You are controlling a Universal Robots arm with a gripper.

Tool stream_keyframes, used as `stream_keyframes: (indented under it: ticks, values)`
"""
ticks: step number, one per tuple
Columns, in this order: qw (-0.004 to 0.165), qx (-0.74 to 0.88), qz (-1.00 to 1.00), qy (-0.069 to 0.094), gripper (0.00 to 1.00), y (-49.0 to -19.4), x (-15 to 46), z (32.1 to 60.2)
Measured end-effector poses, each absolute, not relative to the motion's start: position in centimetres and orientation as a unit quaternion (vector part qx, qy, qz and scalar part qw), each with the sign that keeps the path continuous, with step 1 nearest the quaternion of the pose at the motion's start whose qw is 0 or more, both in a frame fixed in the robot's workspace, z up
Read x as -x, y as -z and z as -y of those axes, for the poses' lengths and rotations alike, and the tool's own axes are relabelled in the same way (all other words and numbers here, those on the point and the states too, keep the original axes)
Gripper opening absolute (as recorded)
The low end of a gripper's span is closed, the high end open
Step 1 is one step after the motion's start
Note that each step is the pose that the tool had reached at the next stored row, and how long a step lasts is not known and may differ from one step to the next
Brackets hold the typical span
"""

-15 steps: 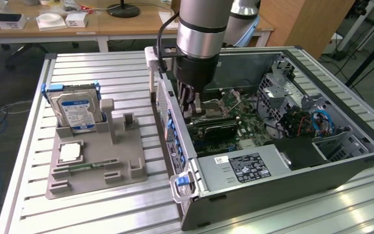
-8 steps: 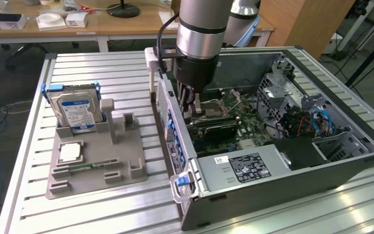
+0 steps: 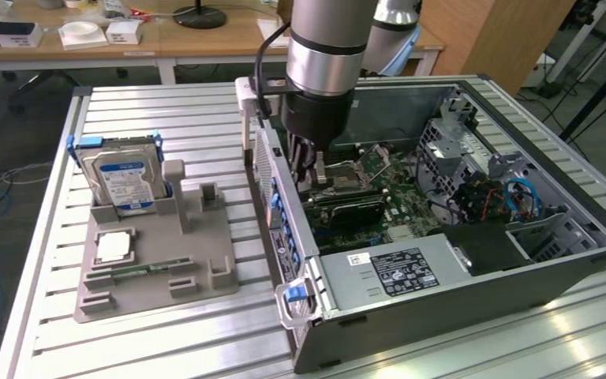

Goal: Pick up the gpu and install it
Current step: 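Press down on the gpu until it lock into place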

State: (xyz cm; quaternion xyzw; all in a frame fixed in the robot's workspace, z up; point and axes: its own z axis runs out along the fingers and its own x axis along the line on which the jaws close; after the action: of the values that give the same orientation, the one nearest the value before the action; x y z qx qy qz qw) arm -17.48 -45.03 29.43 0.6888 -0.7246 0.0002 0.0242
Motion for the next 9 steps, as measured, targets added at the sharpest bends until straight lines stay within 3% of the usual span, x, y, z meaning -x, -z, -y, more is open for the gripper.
stream_keyframes:
  ticks: [9]
  values:
    - [0.037,-0.689,0.724,0.016,0.11,-31.0,17.4,45.1]
